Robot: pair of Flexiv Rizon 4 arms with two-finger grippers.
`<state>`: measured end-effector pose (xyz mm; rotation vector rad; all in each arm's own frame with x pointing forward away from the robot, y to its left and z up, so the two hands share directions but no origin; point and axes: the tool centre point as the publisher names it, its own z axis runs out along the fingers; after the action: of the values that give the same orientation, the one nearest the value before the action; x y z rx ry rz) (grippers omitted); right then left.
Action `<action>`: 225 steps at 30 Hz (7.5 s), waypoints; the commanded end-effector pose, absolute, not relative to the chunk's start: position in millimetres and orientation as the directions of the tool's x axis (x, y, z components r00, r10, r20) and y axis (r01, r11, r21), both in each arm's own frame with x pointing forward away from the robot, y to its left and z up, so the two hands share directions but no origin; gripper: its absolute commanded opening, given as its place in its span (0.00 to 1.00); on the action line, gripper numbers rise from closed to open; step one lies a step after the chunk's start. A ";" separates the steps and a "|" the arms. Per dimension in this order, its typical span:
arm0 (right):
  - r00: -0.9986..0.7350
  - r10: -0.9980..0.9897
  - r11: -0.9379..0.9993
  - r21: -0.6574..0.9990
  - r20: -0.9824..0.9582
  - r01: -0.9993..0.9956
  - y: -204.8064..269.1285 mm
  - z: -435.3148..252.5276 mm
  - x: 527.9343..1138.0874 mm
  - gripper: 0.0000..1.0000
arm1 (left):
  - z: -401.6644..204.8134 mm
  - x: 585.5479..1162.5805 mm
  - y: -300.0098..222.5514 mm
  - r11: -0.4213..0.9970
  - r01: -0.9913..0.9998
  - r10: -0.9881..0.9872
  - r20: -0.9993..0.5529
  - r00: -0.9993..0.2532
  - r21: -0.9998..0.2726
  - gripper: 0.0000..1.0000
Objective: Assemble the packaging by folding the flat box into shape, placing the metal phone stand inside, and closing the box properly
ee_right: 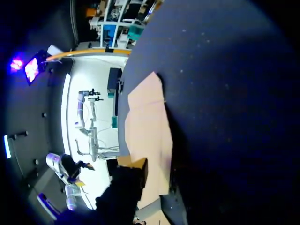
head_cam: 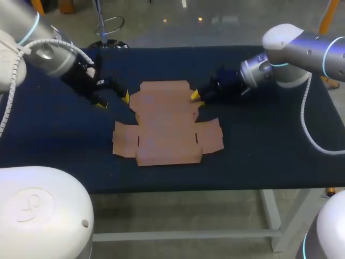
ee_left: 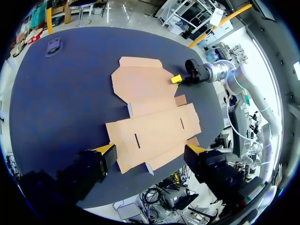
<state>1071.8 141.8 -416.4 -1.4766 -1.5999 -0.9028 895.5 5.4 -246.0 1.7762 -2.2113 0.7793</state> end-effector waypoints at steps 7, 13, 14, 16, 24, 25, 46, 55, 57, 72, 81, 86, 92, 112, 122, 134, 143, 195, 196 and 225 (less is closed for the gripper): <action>-0.073 0.320 0.164 0.021 0.944 0.986 145.6 -417.4 1079.9 0.00 | -246.7 892.6 3.6 0.168 -0.947 -0.830 0.479 -0.285 -0.273 1.00; -0.124 0.285 0.160 0.081 0.950 0.984 142.9 -394.2 1077.6 0.00 | -248.7 891.3 0.8 0.190 -0.912 -0.787 0.499 -0.362 -0.363 1.00; -0.133 0.282 0.159 0.090 0.950 0.983 142.4 -390.5 1077.3 0.00 | -249.5 891.4 0.2 0.194 -0.905 -0.777 0.503 -0.377 -0.379 1.00; -0.150 0.269 0.159 0.110 0.951 0.981 141.5 -382.6 1077.2 0.00 | -250.4 891.3 -0.7 0.200 -0.889 -0.765 0.502 -0.404 -0.412 1.00; -0.215 0.251 0.165 0.177 0.944 0.970 138.6 -353.7 1073.3 0.00 | -253.2 895.1 -2.4 0.220 -0.822 -0.737 0.462 -0.493 -0.525 1.00; -0.221 0.250 0.163 0.184 0.943 0.969 137.5 -350.3 1072.2 0.00 | -253.7 895.9 -2.9 0.228 -0.810 -0.728 0.458 -0.510 -0.540 1.00; -0.292 0.214 0.228 0.243 0.932 0.943 125.4 -313.8 1052.6 0.00 | -250.7 914.3 -6.5 0.247 -0.688 -0.651 0.409 -0.640 -0.682 1.00; -0.412 0.194 0.153 0.387 0.890 0.909 122.1 -297.9 1039.9 0.00 | -252.8 921.3 -11.5 0.202 -0.613 -0.571 0.417 -0.707 -0.764 1.00; -0.450 0.168 0.142 0.430 0.877 0.891 121.3 -290.5 1036.8 0.00 | -253.7 926.6 -9.9 0.189 -0.591 -0.543 0.418 -0.728 -0.785 1.00; -0.634 0.118 0.084 0.629 0.764 0.773 119.6 -253.4 1025.3 0.00 | -237.4 967.8 -12.5 0.180 -0.434 -0.383 0.344 -0.857 -0.883 1.00; -0.684 0.097 0.058 0.682 0.723 0.729 118.7 -246.0 1021.4 0.00 | -226.2 996.4 -22.6 0.186 -0.379 -0.317 0.310 -0.896 -0.907 1.00; -0.704 0.082 0.049 0.703 0.706 0.710 118.3 -242.2 1019.0 0.00 | -223.2 1011.4 -31.0 0.182 -0.340 -0.268 0.286 -0.920 -0.923 1.00; -0.726 0.071 0.024 0.726 0.684 0.687 116.2 -237.3 1016.1 0.00 | -220.2 1021.3 -46.8 0.170 -0.320 -0.217 0.281 -0.935 -0.932 0.98; -0.761 0.057 0.004 0.762 0.646 0.647 123.8 -228.6 1022.9 0.00 | -209.8 1028.7 -96.0 0.139 -0.279 -0.068 0.272 -0.960 -0.950 0.71; -0.769 0.054 -0.008 0.770 0.637 0.638 123.6 -228.0 1026.5 0.00 | -208.8 1025.7 -107.6 0.137 -0.274 -0.041 0.271 -0.962 -0.952 0.55; -0.771 0.051 -0.011 0.772 0.635 0.635 123.2 -227.2 1028.1 0.00 | -210.2 1021.6 -112.6 0.155 -0.274 -0.034 0.272 -0.962 -0.949 0.43; -0.776 0.048 -0.011 0.777 0.629 0.629 121.5 -224.6 1026.2 0.00 | -212.8 1019.5 -110.6 0.168 -0.280 -0.036 0.278 -0.960 -0.945 0.41; -0.822 0.333 0.079 0.855 0.462 0.513 40.2 -182.2 913.1 0.00 | -189.0 1043.3 -114.3 0.168 -0.221 -0.036 0.218 -0.975 -0.961 0.00; -0.823 0.342 0.082 0.859 0.453 0.506 37.7 -182.8 909.0 0.00 | -187.6 1043.4 -115.6 0.171 -0.215 -0.033 0.213 -0.977 -0.962 0.00; -0.824 0.460 0.118 0.897 0.331 0.427 31.7 -182.9 880.0 0.00 | -172.9 1044.7 -122.6 0.194 -0.170 -0.031 0.167 -0.985 -0.966 0.00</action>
<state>876.3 21.6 -187.4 -0.9271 -2.3175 -1.8938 1045.2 -122.7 -173.7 0.1968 -2.3374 1.9191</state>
